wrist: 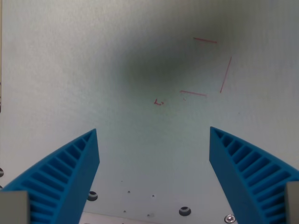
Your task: Rotate around gripper positive z
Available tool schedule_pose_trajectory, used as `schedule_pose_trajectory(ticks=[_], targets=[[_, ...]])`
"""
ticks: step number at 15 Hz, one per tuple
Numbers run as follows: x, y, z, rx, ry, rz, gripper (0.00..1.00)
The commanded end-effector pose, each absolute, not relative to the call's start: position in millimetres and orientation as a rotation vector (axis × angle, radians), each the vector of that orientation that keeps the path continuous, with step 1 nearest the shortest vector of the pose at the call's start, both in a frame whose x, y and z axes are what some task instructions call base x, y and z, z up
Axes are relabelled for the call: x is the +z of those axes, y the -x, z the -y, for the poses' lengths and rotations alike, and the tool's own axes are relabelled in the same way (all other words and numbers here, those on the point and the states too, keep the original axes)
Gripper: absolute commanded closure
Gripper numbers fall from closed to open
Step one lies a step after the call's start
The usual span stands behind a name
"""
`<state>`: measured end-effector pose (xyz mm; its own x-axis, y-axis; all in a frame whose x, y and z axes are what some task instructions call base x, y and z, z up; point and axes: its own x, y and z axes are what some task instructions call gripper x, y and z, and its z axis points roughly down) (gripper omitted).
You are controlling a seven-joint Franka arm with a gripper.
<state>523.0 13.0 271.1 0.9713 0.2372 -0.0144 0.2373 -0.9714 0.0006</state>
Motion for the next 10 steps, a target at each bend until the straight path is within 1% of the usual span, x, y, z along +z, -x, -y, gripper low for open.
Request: schedule_pose_trajectory(ticks=[1, 10], targets=[[272.5, -523.1, -12.9, -0.017, -3.119, -0.357, 0.0], [272.5, -523.1, -12.9, -0.017, -3.132, -0.192, 0.0]])
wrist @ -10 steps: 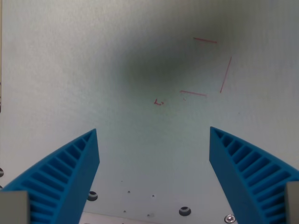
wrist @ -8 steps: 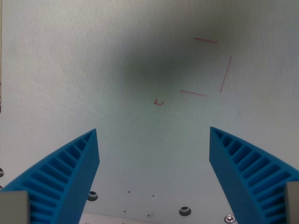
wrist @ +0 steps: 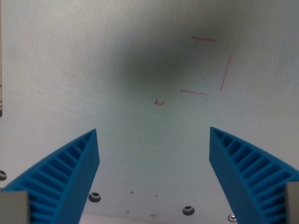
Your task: Rotate around gripper positive z
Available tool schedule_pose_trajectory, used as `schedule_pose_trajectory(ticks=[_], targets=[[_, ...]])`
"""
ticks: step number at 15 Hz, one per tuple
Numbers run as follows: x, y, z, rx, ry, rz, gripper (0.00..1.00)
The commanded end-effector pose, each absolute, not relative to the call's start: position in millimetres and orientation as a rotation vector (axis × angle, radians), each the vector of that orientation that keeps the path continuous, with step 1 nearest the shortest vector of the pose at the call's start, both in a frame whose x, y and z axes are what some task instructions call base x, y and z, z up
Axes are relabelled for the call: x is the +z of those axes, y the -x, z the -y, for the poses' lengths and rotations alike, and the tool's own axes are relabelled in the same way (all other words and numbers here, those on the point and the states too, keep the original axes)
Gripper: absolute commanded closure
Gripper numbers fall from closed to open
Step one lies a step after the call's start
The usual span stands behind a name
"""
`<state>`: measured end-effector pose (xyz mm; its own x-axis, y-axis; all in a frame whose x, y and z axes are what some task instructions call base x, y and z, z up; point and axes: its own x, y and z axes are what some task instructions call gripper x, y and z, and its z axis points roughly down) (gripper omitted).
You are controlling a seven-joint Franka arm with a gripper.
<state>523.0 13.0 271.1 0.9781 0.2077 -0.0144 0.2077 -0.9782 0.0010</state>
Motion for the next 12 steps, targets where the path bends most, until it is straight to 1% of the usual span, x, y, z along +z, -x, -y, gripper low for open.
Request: schedule_pose_trajectory(ticks=[1, 12], targets=[[272.5, -523.1, -12.9, -0.017, -3.133, -0.174, 0.0], [272.5, -523.1, -12.9, -0.017, -3.137, 0.027, 0.0]])
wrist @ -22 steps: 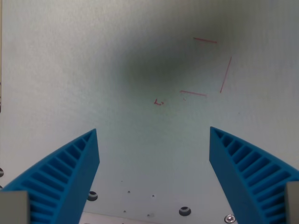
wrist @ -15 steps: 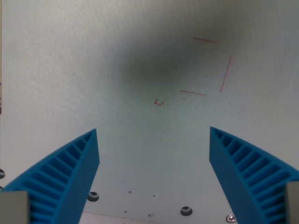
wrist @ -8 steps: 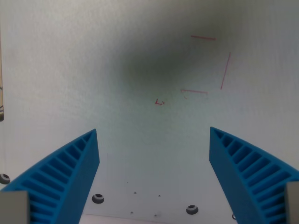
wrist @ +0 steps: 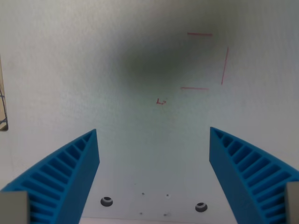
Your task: Rotate around gripper positive z
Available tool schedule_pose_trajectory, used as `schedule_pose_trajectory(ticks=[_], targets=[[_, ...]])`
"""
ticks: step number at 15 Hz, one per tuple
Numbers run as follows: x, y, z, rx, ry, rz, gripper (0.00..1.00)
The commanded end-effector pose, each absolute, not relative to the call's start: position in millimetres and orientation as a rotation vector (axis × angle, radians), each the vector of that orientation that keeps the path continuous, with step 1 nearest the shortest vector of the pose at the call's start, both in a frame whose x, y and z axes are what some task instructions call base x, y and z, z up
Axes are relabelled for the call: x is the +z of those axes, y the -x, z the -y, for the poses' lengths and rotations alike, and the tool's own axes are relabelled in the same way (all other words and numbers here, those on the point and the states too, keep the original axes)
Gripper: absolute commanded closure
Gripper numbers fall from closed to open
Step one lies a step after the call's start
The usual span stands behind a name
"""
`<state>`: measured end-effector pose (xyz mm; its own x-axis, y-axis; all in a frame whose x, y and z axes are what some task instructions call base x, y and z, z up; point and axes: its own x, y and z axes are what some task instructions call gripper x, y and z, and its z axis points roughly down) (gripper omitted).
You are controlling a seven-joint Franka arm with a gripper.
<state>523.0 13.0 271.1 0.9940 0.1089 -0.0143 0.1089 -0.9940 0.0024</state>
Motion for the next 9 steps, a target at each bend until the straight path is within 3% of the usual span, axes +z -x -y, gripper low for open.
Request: schedule_pose_trajectory(ticks=[1, 9], targets=[[272.5, -523.1, -12.9, -0.017, -3.137, 0.045, 0.0], [272.5, -523.1, -12.9, -0.016, -3.131, 0.192, 0.0]])
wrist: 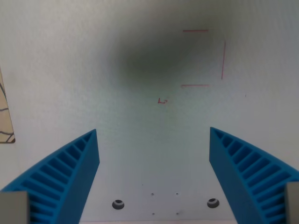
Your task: Rotate around gripper positive z
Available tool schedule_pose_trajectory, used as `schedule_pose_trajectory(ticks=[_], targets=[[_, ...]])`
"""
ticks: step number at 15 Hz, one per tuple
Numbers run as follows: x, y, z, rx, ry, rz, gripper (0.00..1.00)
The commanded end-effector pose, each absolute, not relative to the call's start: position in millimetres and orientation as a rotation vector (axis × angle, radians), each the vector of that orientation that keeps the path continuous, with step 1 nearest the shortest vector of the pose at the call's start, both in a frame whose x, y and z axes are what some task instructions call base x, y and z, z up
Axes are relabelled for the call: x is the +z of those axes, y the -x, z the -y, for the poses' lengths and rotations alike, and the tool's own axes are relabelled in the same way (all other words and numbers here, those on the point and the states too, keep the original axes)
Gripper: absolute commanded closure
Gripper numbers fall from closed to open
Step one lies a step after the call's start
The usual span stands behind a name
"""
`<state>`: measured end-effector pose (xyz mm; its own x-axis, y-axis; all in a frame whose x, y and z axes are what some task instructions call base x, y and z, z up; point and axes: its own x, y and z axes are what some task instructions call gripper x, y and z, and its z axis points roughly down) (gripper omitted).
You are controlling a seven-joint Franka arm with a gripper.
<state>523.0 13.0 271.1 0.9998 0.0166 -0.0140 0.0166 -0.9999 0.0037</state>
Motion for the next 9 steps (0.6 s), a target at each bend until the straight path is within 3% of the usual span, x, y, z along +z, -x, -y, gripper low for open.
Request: schedule_pose_trajectory(ticks=[1, 9], targets=[[272.5, -523.1, -12.9, -0.016, -3.13, 0.21, 0.0], [272.5, -523.1, -12.9, -0.016, -3.116, 0.356, 0.0]])
